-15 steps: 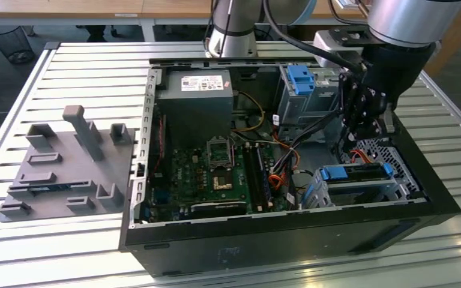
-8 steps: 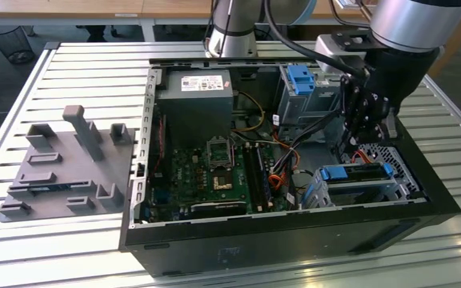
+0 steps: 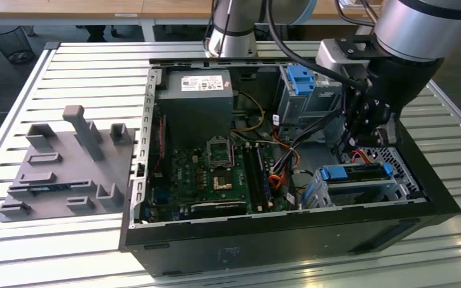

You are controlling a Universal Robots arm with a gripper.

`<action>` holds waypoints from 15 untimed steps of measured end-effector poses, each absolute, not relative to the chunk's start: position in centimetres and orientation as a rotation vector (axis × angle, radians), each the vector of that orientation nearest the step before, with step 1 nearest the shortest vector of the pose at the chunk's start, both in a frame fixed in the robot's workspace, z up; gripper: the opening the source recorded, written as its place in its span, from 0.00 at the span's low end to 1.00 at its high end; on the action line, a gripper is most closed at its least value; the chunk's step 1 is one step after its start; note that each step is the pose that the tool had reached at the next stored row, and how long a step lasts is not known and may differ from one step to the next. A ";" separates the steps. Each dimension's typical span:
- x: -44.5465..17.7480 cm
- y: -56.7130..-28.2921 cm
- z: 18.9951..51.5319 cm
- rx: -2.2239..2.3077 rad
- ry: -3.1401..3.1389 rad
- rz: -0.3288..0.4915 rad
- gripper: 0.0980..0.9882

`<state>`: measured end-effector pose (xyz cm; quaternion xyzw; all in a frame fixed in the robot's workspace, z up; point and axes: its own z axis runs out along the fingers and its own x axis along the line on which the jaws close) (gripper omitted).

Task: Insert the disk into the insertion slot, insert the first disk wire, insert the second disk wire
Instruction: 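Insert the second disk wire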

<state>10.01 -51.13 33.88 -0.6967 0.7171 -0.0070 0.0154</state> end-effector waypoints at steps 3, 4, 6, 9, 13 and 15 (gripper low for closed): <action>10.0 -51.7 33.9 -2.167 2.230 -0.020 0.06; 10.0 -51.9 33.9 -2.166 2.230 -0.019 0.06; 10.0 -52.1 33.9 -2.164 2.228 -0.015 0.06; 10.0 -52.3 33.9 -2.155 2.218 0.007 0.06; 10.0 -52.7 33.9 -2.140 2.205 0.038 0.06; 10.0 -52.9 33.8 -2.140 2.205 0.038 0.06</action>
